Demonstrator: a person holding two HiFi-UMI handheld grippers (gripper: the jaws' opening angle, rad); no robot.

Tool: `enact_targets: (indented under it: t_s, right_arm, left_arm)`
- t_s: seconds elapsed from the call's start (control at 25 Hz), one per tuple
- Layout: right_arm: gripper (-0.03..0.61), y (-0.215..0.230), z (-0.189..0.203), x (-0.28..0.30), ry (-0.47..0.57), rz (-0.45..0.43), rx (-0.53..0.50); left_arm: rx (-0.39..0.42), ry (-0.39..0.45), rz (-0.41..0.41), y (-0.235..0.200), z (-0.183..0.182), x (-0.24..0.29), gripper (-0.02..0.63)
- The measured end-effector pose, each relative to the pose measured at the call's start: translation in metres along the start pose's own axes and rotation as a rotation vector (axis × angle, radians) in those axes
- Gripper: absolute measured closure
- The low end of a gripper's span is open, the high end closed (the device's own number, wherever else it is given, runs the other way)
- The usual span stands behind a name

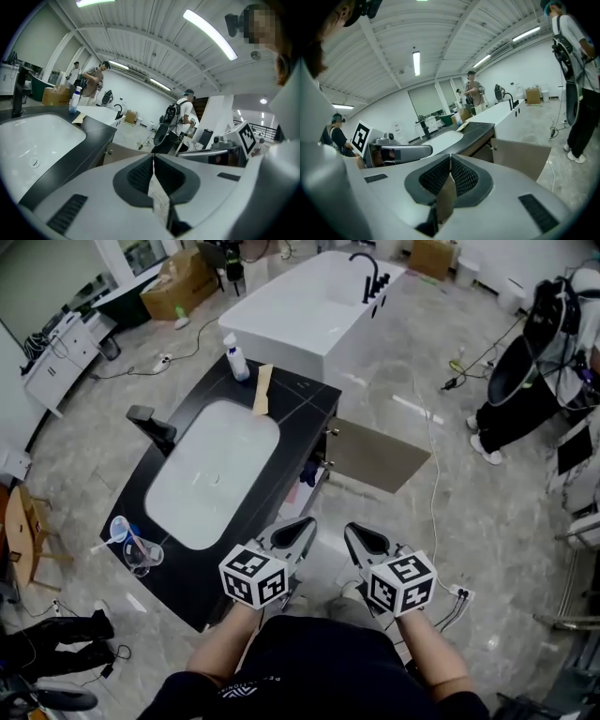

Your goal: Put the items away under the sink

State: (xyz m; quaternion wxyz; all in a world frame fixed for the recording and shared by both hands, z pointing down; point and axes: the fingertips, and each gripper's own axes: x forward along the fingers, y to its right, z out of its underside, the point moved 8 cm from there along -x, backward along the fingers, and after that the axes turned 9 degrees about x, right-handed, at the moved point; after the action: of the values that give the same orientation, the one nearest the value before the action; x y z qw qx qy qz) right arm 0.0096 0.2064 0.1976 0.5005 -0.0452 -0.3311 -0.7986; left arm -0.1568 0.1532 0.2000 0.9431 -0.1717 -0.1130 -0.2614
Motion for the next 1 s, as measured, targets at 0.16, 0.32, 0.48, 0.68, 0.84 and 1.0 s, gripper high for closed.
enact_targets:
  t_s: [0.16, 0.32, 0.48, 0.68, 0.84, 1.0]
  right_arm:
    - [0.541, 0.024, -0.015, -0.007, -0.013, -0.03, -0.011]
    - [0.541, 0.043, -0.024, -0.012, -0.026, -0.068, -0.024]
    - [0.541, 0.054, -0.029, -0.015, -0.04, -0.112, -0.047]
    - [0.541, 0.066, -0.032, -0.018, -0.061, -0.157, -0.075]
    - [0.541, 0.07, -0.033, -0.015, -0.07, -0.181, -0.069]
    - [0.54, 0.071, -0.035, -0.008, -0.079, -0.202, -0.073]
  left_arm:
    - [-0.017, 0.018, -0.021, 0.012, -0.008, 0.024, 0.598]
    - [-0.011, 0.023, -0.061, 0.024, -0.011, 0.04, 0.598]
    - [-0.013, 0.039, -0.108, 0.034, -0.012, 0.049, 0.598]
    - [-0.019, 0.054, -0.164, 0.043, -0.01, 0.055, 0.598]
    - [-0.021, 0.044, -0.203, 0.045, -0.005, 0.053, 0.598]
    - [-0.03, 0.049, -0.236, 0.041, -0.005, 0.049, 0.598]
